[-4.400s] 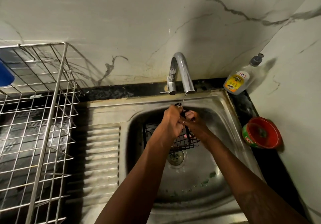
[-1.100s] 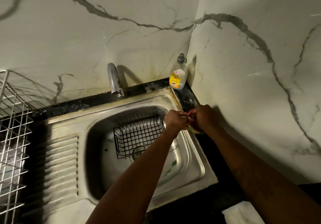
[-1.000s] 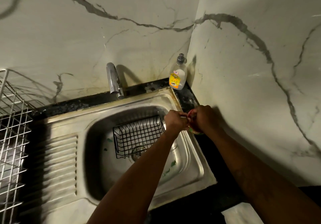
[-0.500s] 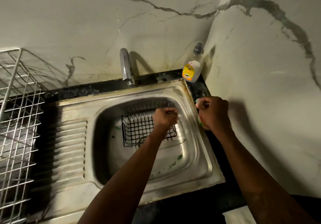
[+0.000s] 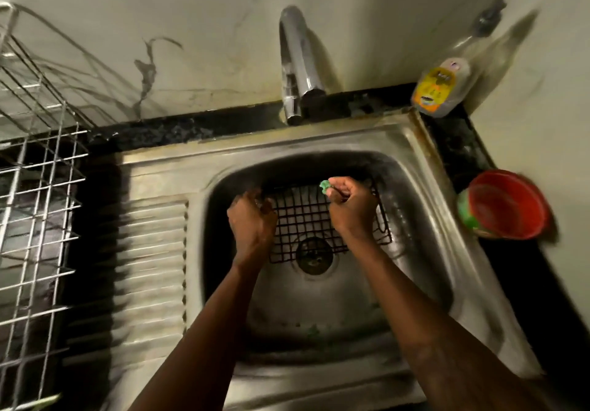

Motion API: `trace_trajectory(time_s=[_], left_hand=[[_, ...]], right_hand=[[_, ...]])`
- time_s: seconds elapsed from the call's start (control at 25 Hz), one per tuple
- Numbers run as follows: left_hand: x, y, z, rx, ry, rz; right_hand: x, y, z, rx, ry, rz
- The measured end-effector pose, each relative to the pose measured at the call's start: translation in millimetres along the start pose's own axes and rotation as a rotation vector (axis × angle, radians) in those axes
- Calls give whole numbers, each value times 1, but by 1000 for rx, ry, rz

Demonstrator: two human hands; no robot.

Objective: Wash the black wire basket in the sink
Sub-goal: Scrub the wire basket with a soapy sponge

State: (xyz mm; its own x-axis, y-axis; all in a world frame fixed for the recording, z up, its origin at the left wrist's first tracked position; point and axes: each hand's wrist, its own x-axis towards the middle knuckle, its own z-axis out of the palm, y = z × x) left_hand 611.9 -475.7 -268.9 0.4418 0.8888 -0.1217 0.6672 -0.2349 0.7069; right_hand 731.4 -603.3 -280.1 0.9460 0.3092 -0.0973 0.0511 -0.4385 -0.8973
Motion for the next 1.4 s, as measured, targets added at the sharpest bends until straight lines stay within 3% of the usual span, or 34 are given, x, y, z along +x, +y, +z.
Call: trace_trajectory(time_s=[0.24,0.48,0.6,0.68,0.84,0.96,1.04,1.16,1.24,1.4], left_hand=[[30,-41,27,-67,-160,-84],[43,-33,30,14,-297,-230],[43,-24,25,112,-376,-217],[42,-21,21,135,-396,-219],[38,-18,16,138,-461,-305],[33,-18,16,123,-467,-338],[28,-19,17,136,-469,-332],[29,-19,20,147,-488,-338],[28,-17,17,146,-500,-342],[22,-22,13,164,-448,-230]], right_hand=[[15,18,59,-158,56,-221],[13,25,71,-416,-31,-414],[1,14,91,-331,-253,-298],[-6,7,105,-330,-312,-277],[0,13,68,-303,-182,-299],[34,37,2,-575,78,-231],[50,47,-21,-680,120,-198],[41,40,6,-773,-48,-385],[14,24,42,-620,-186,-427],[-17,4,71,-566,-428,-544]])
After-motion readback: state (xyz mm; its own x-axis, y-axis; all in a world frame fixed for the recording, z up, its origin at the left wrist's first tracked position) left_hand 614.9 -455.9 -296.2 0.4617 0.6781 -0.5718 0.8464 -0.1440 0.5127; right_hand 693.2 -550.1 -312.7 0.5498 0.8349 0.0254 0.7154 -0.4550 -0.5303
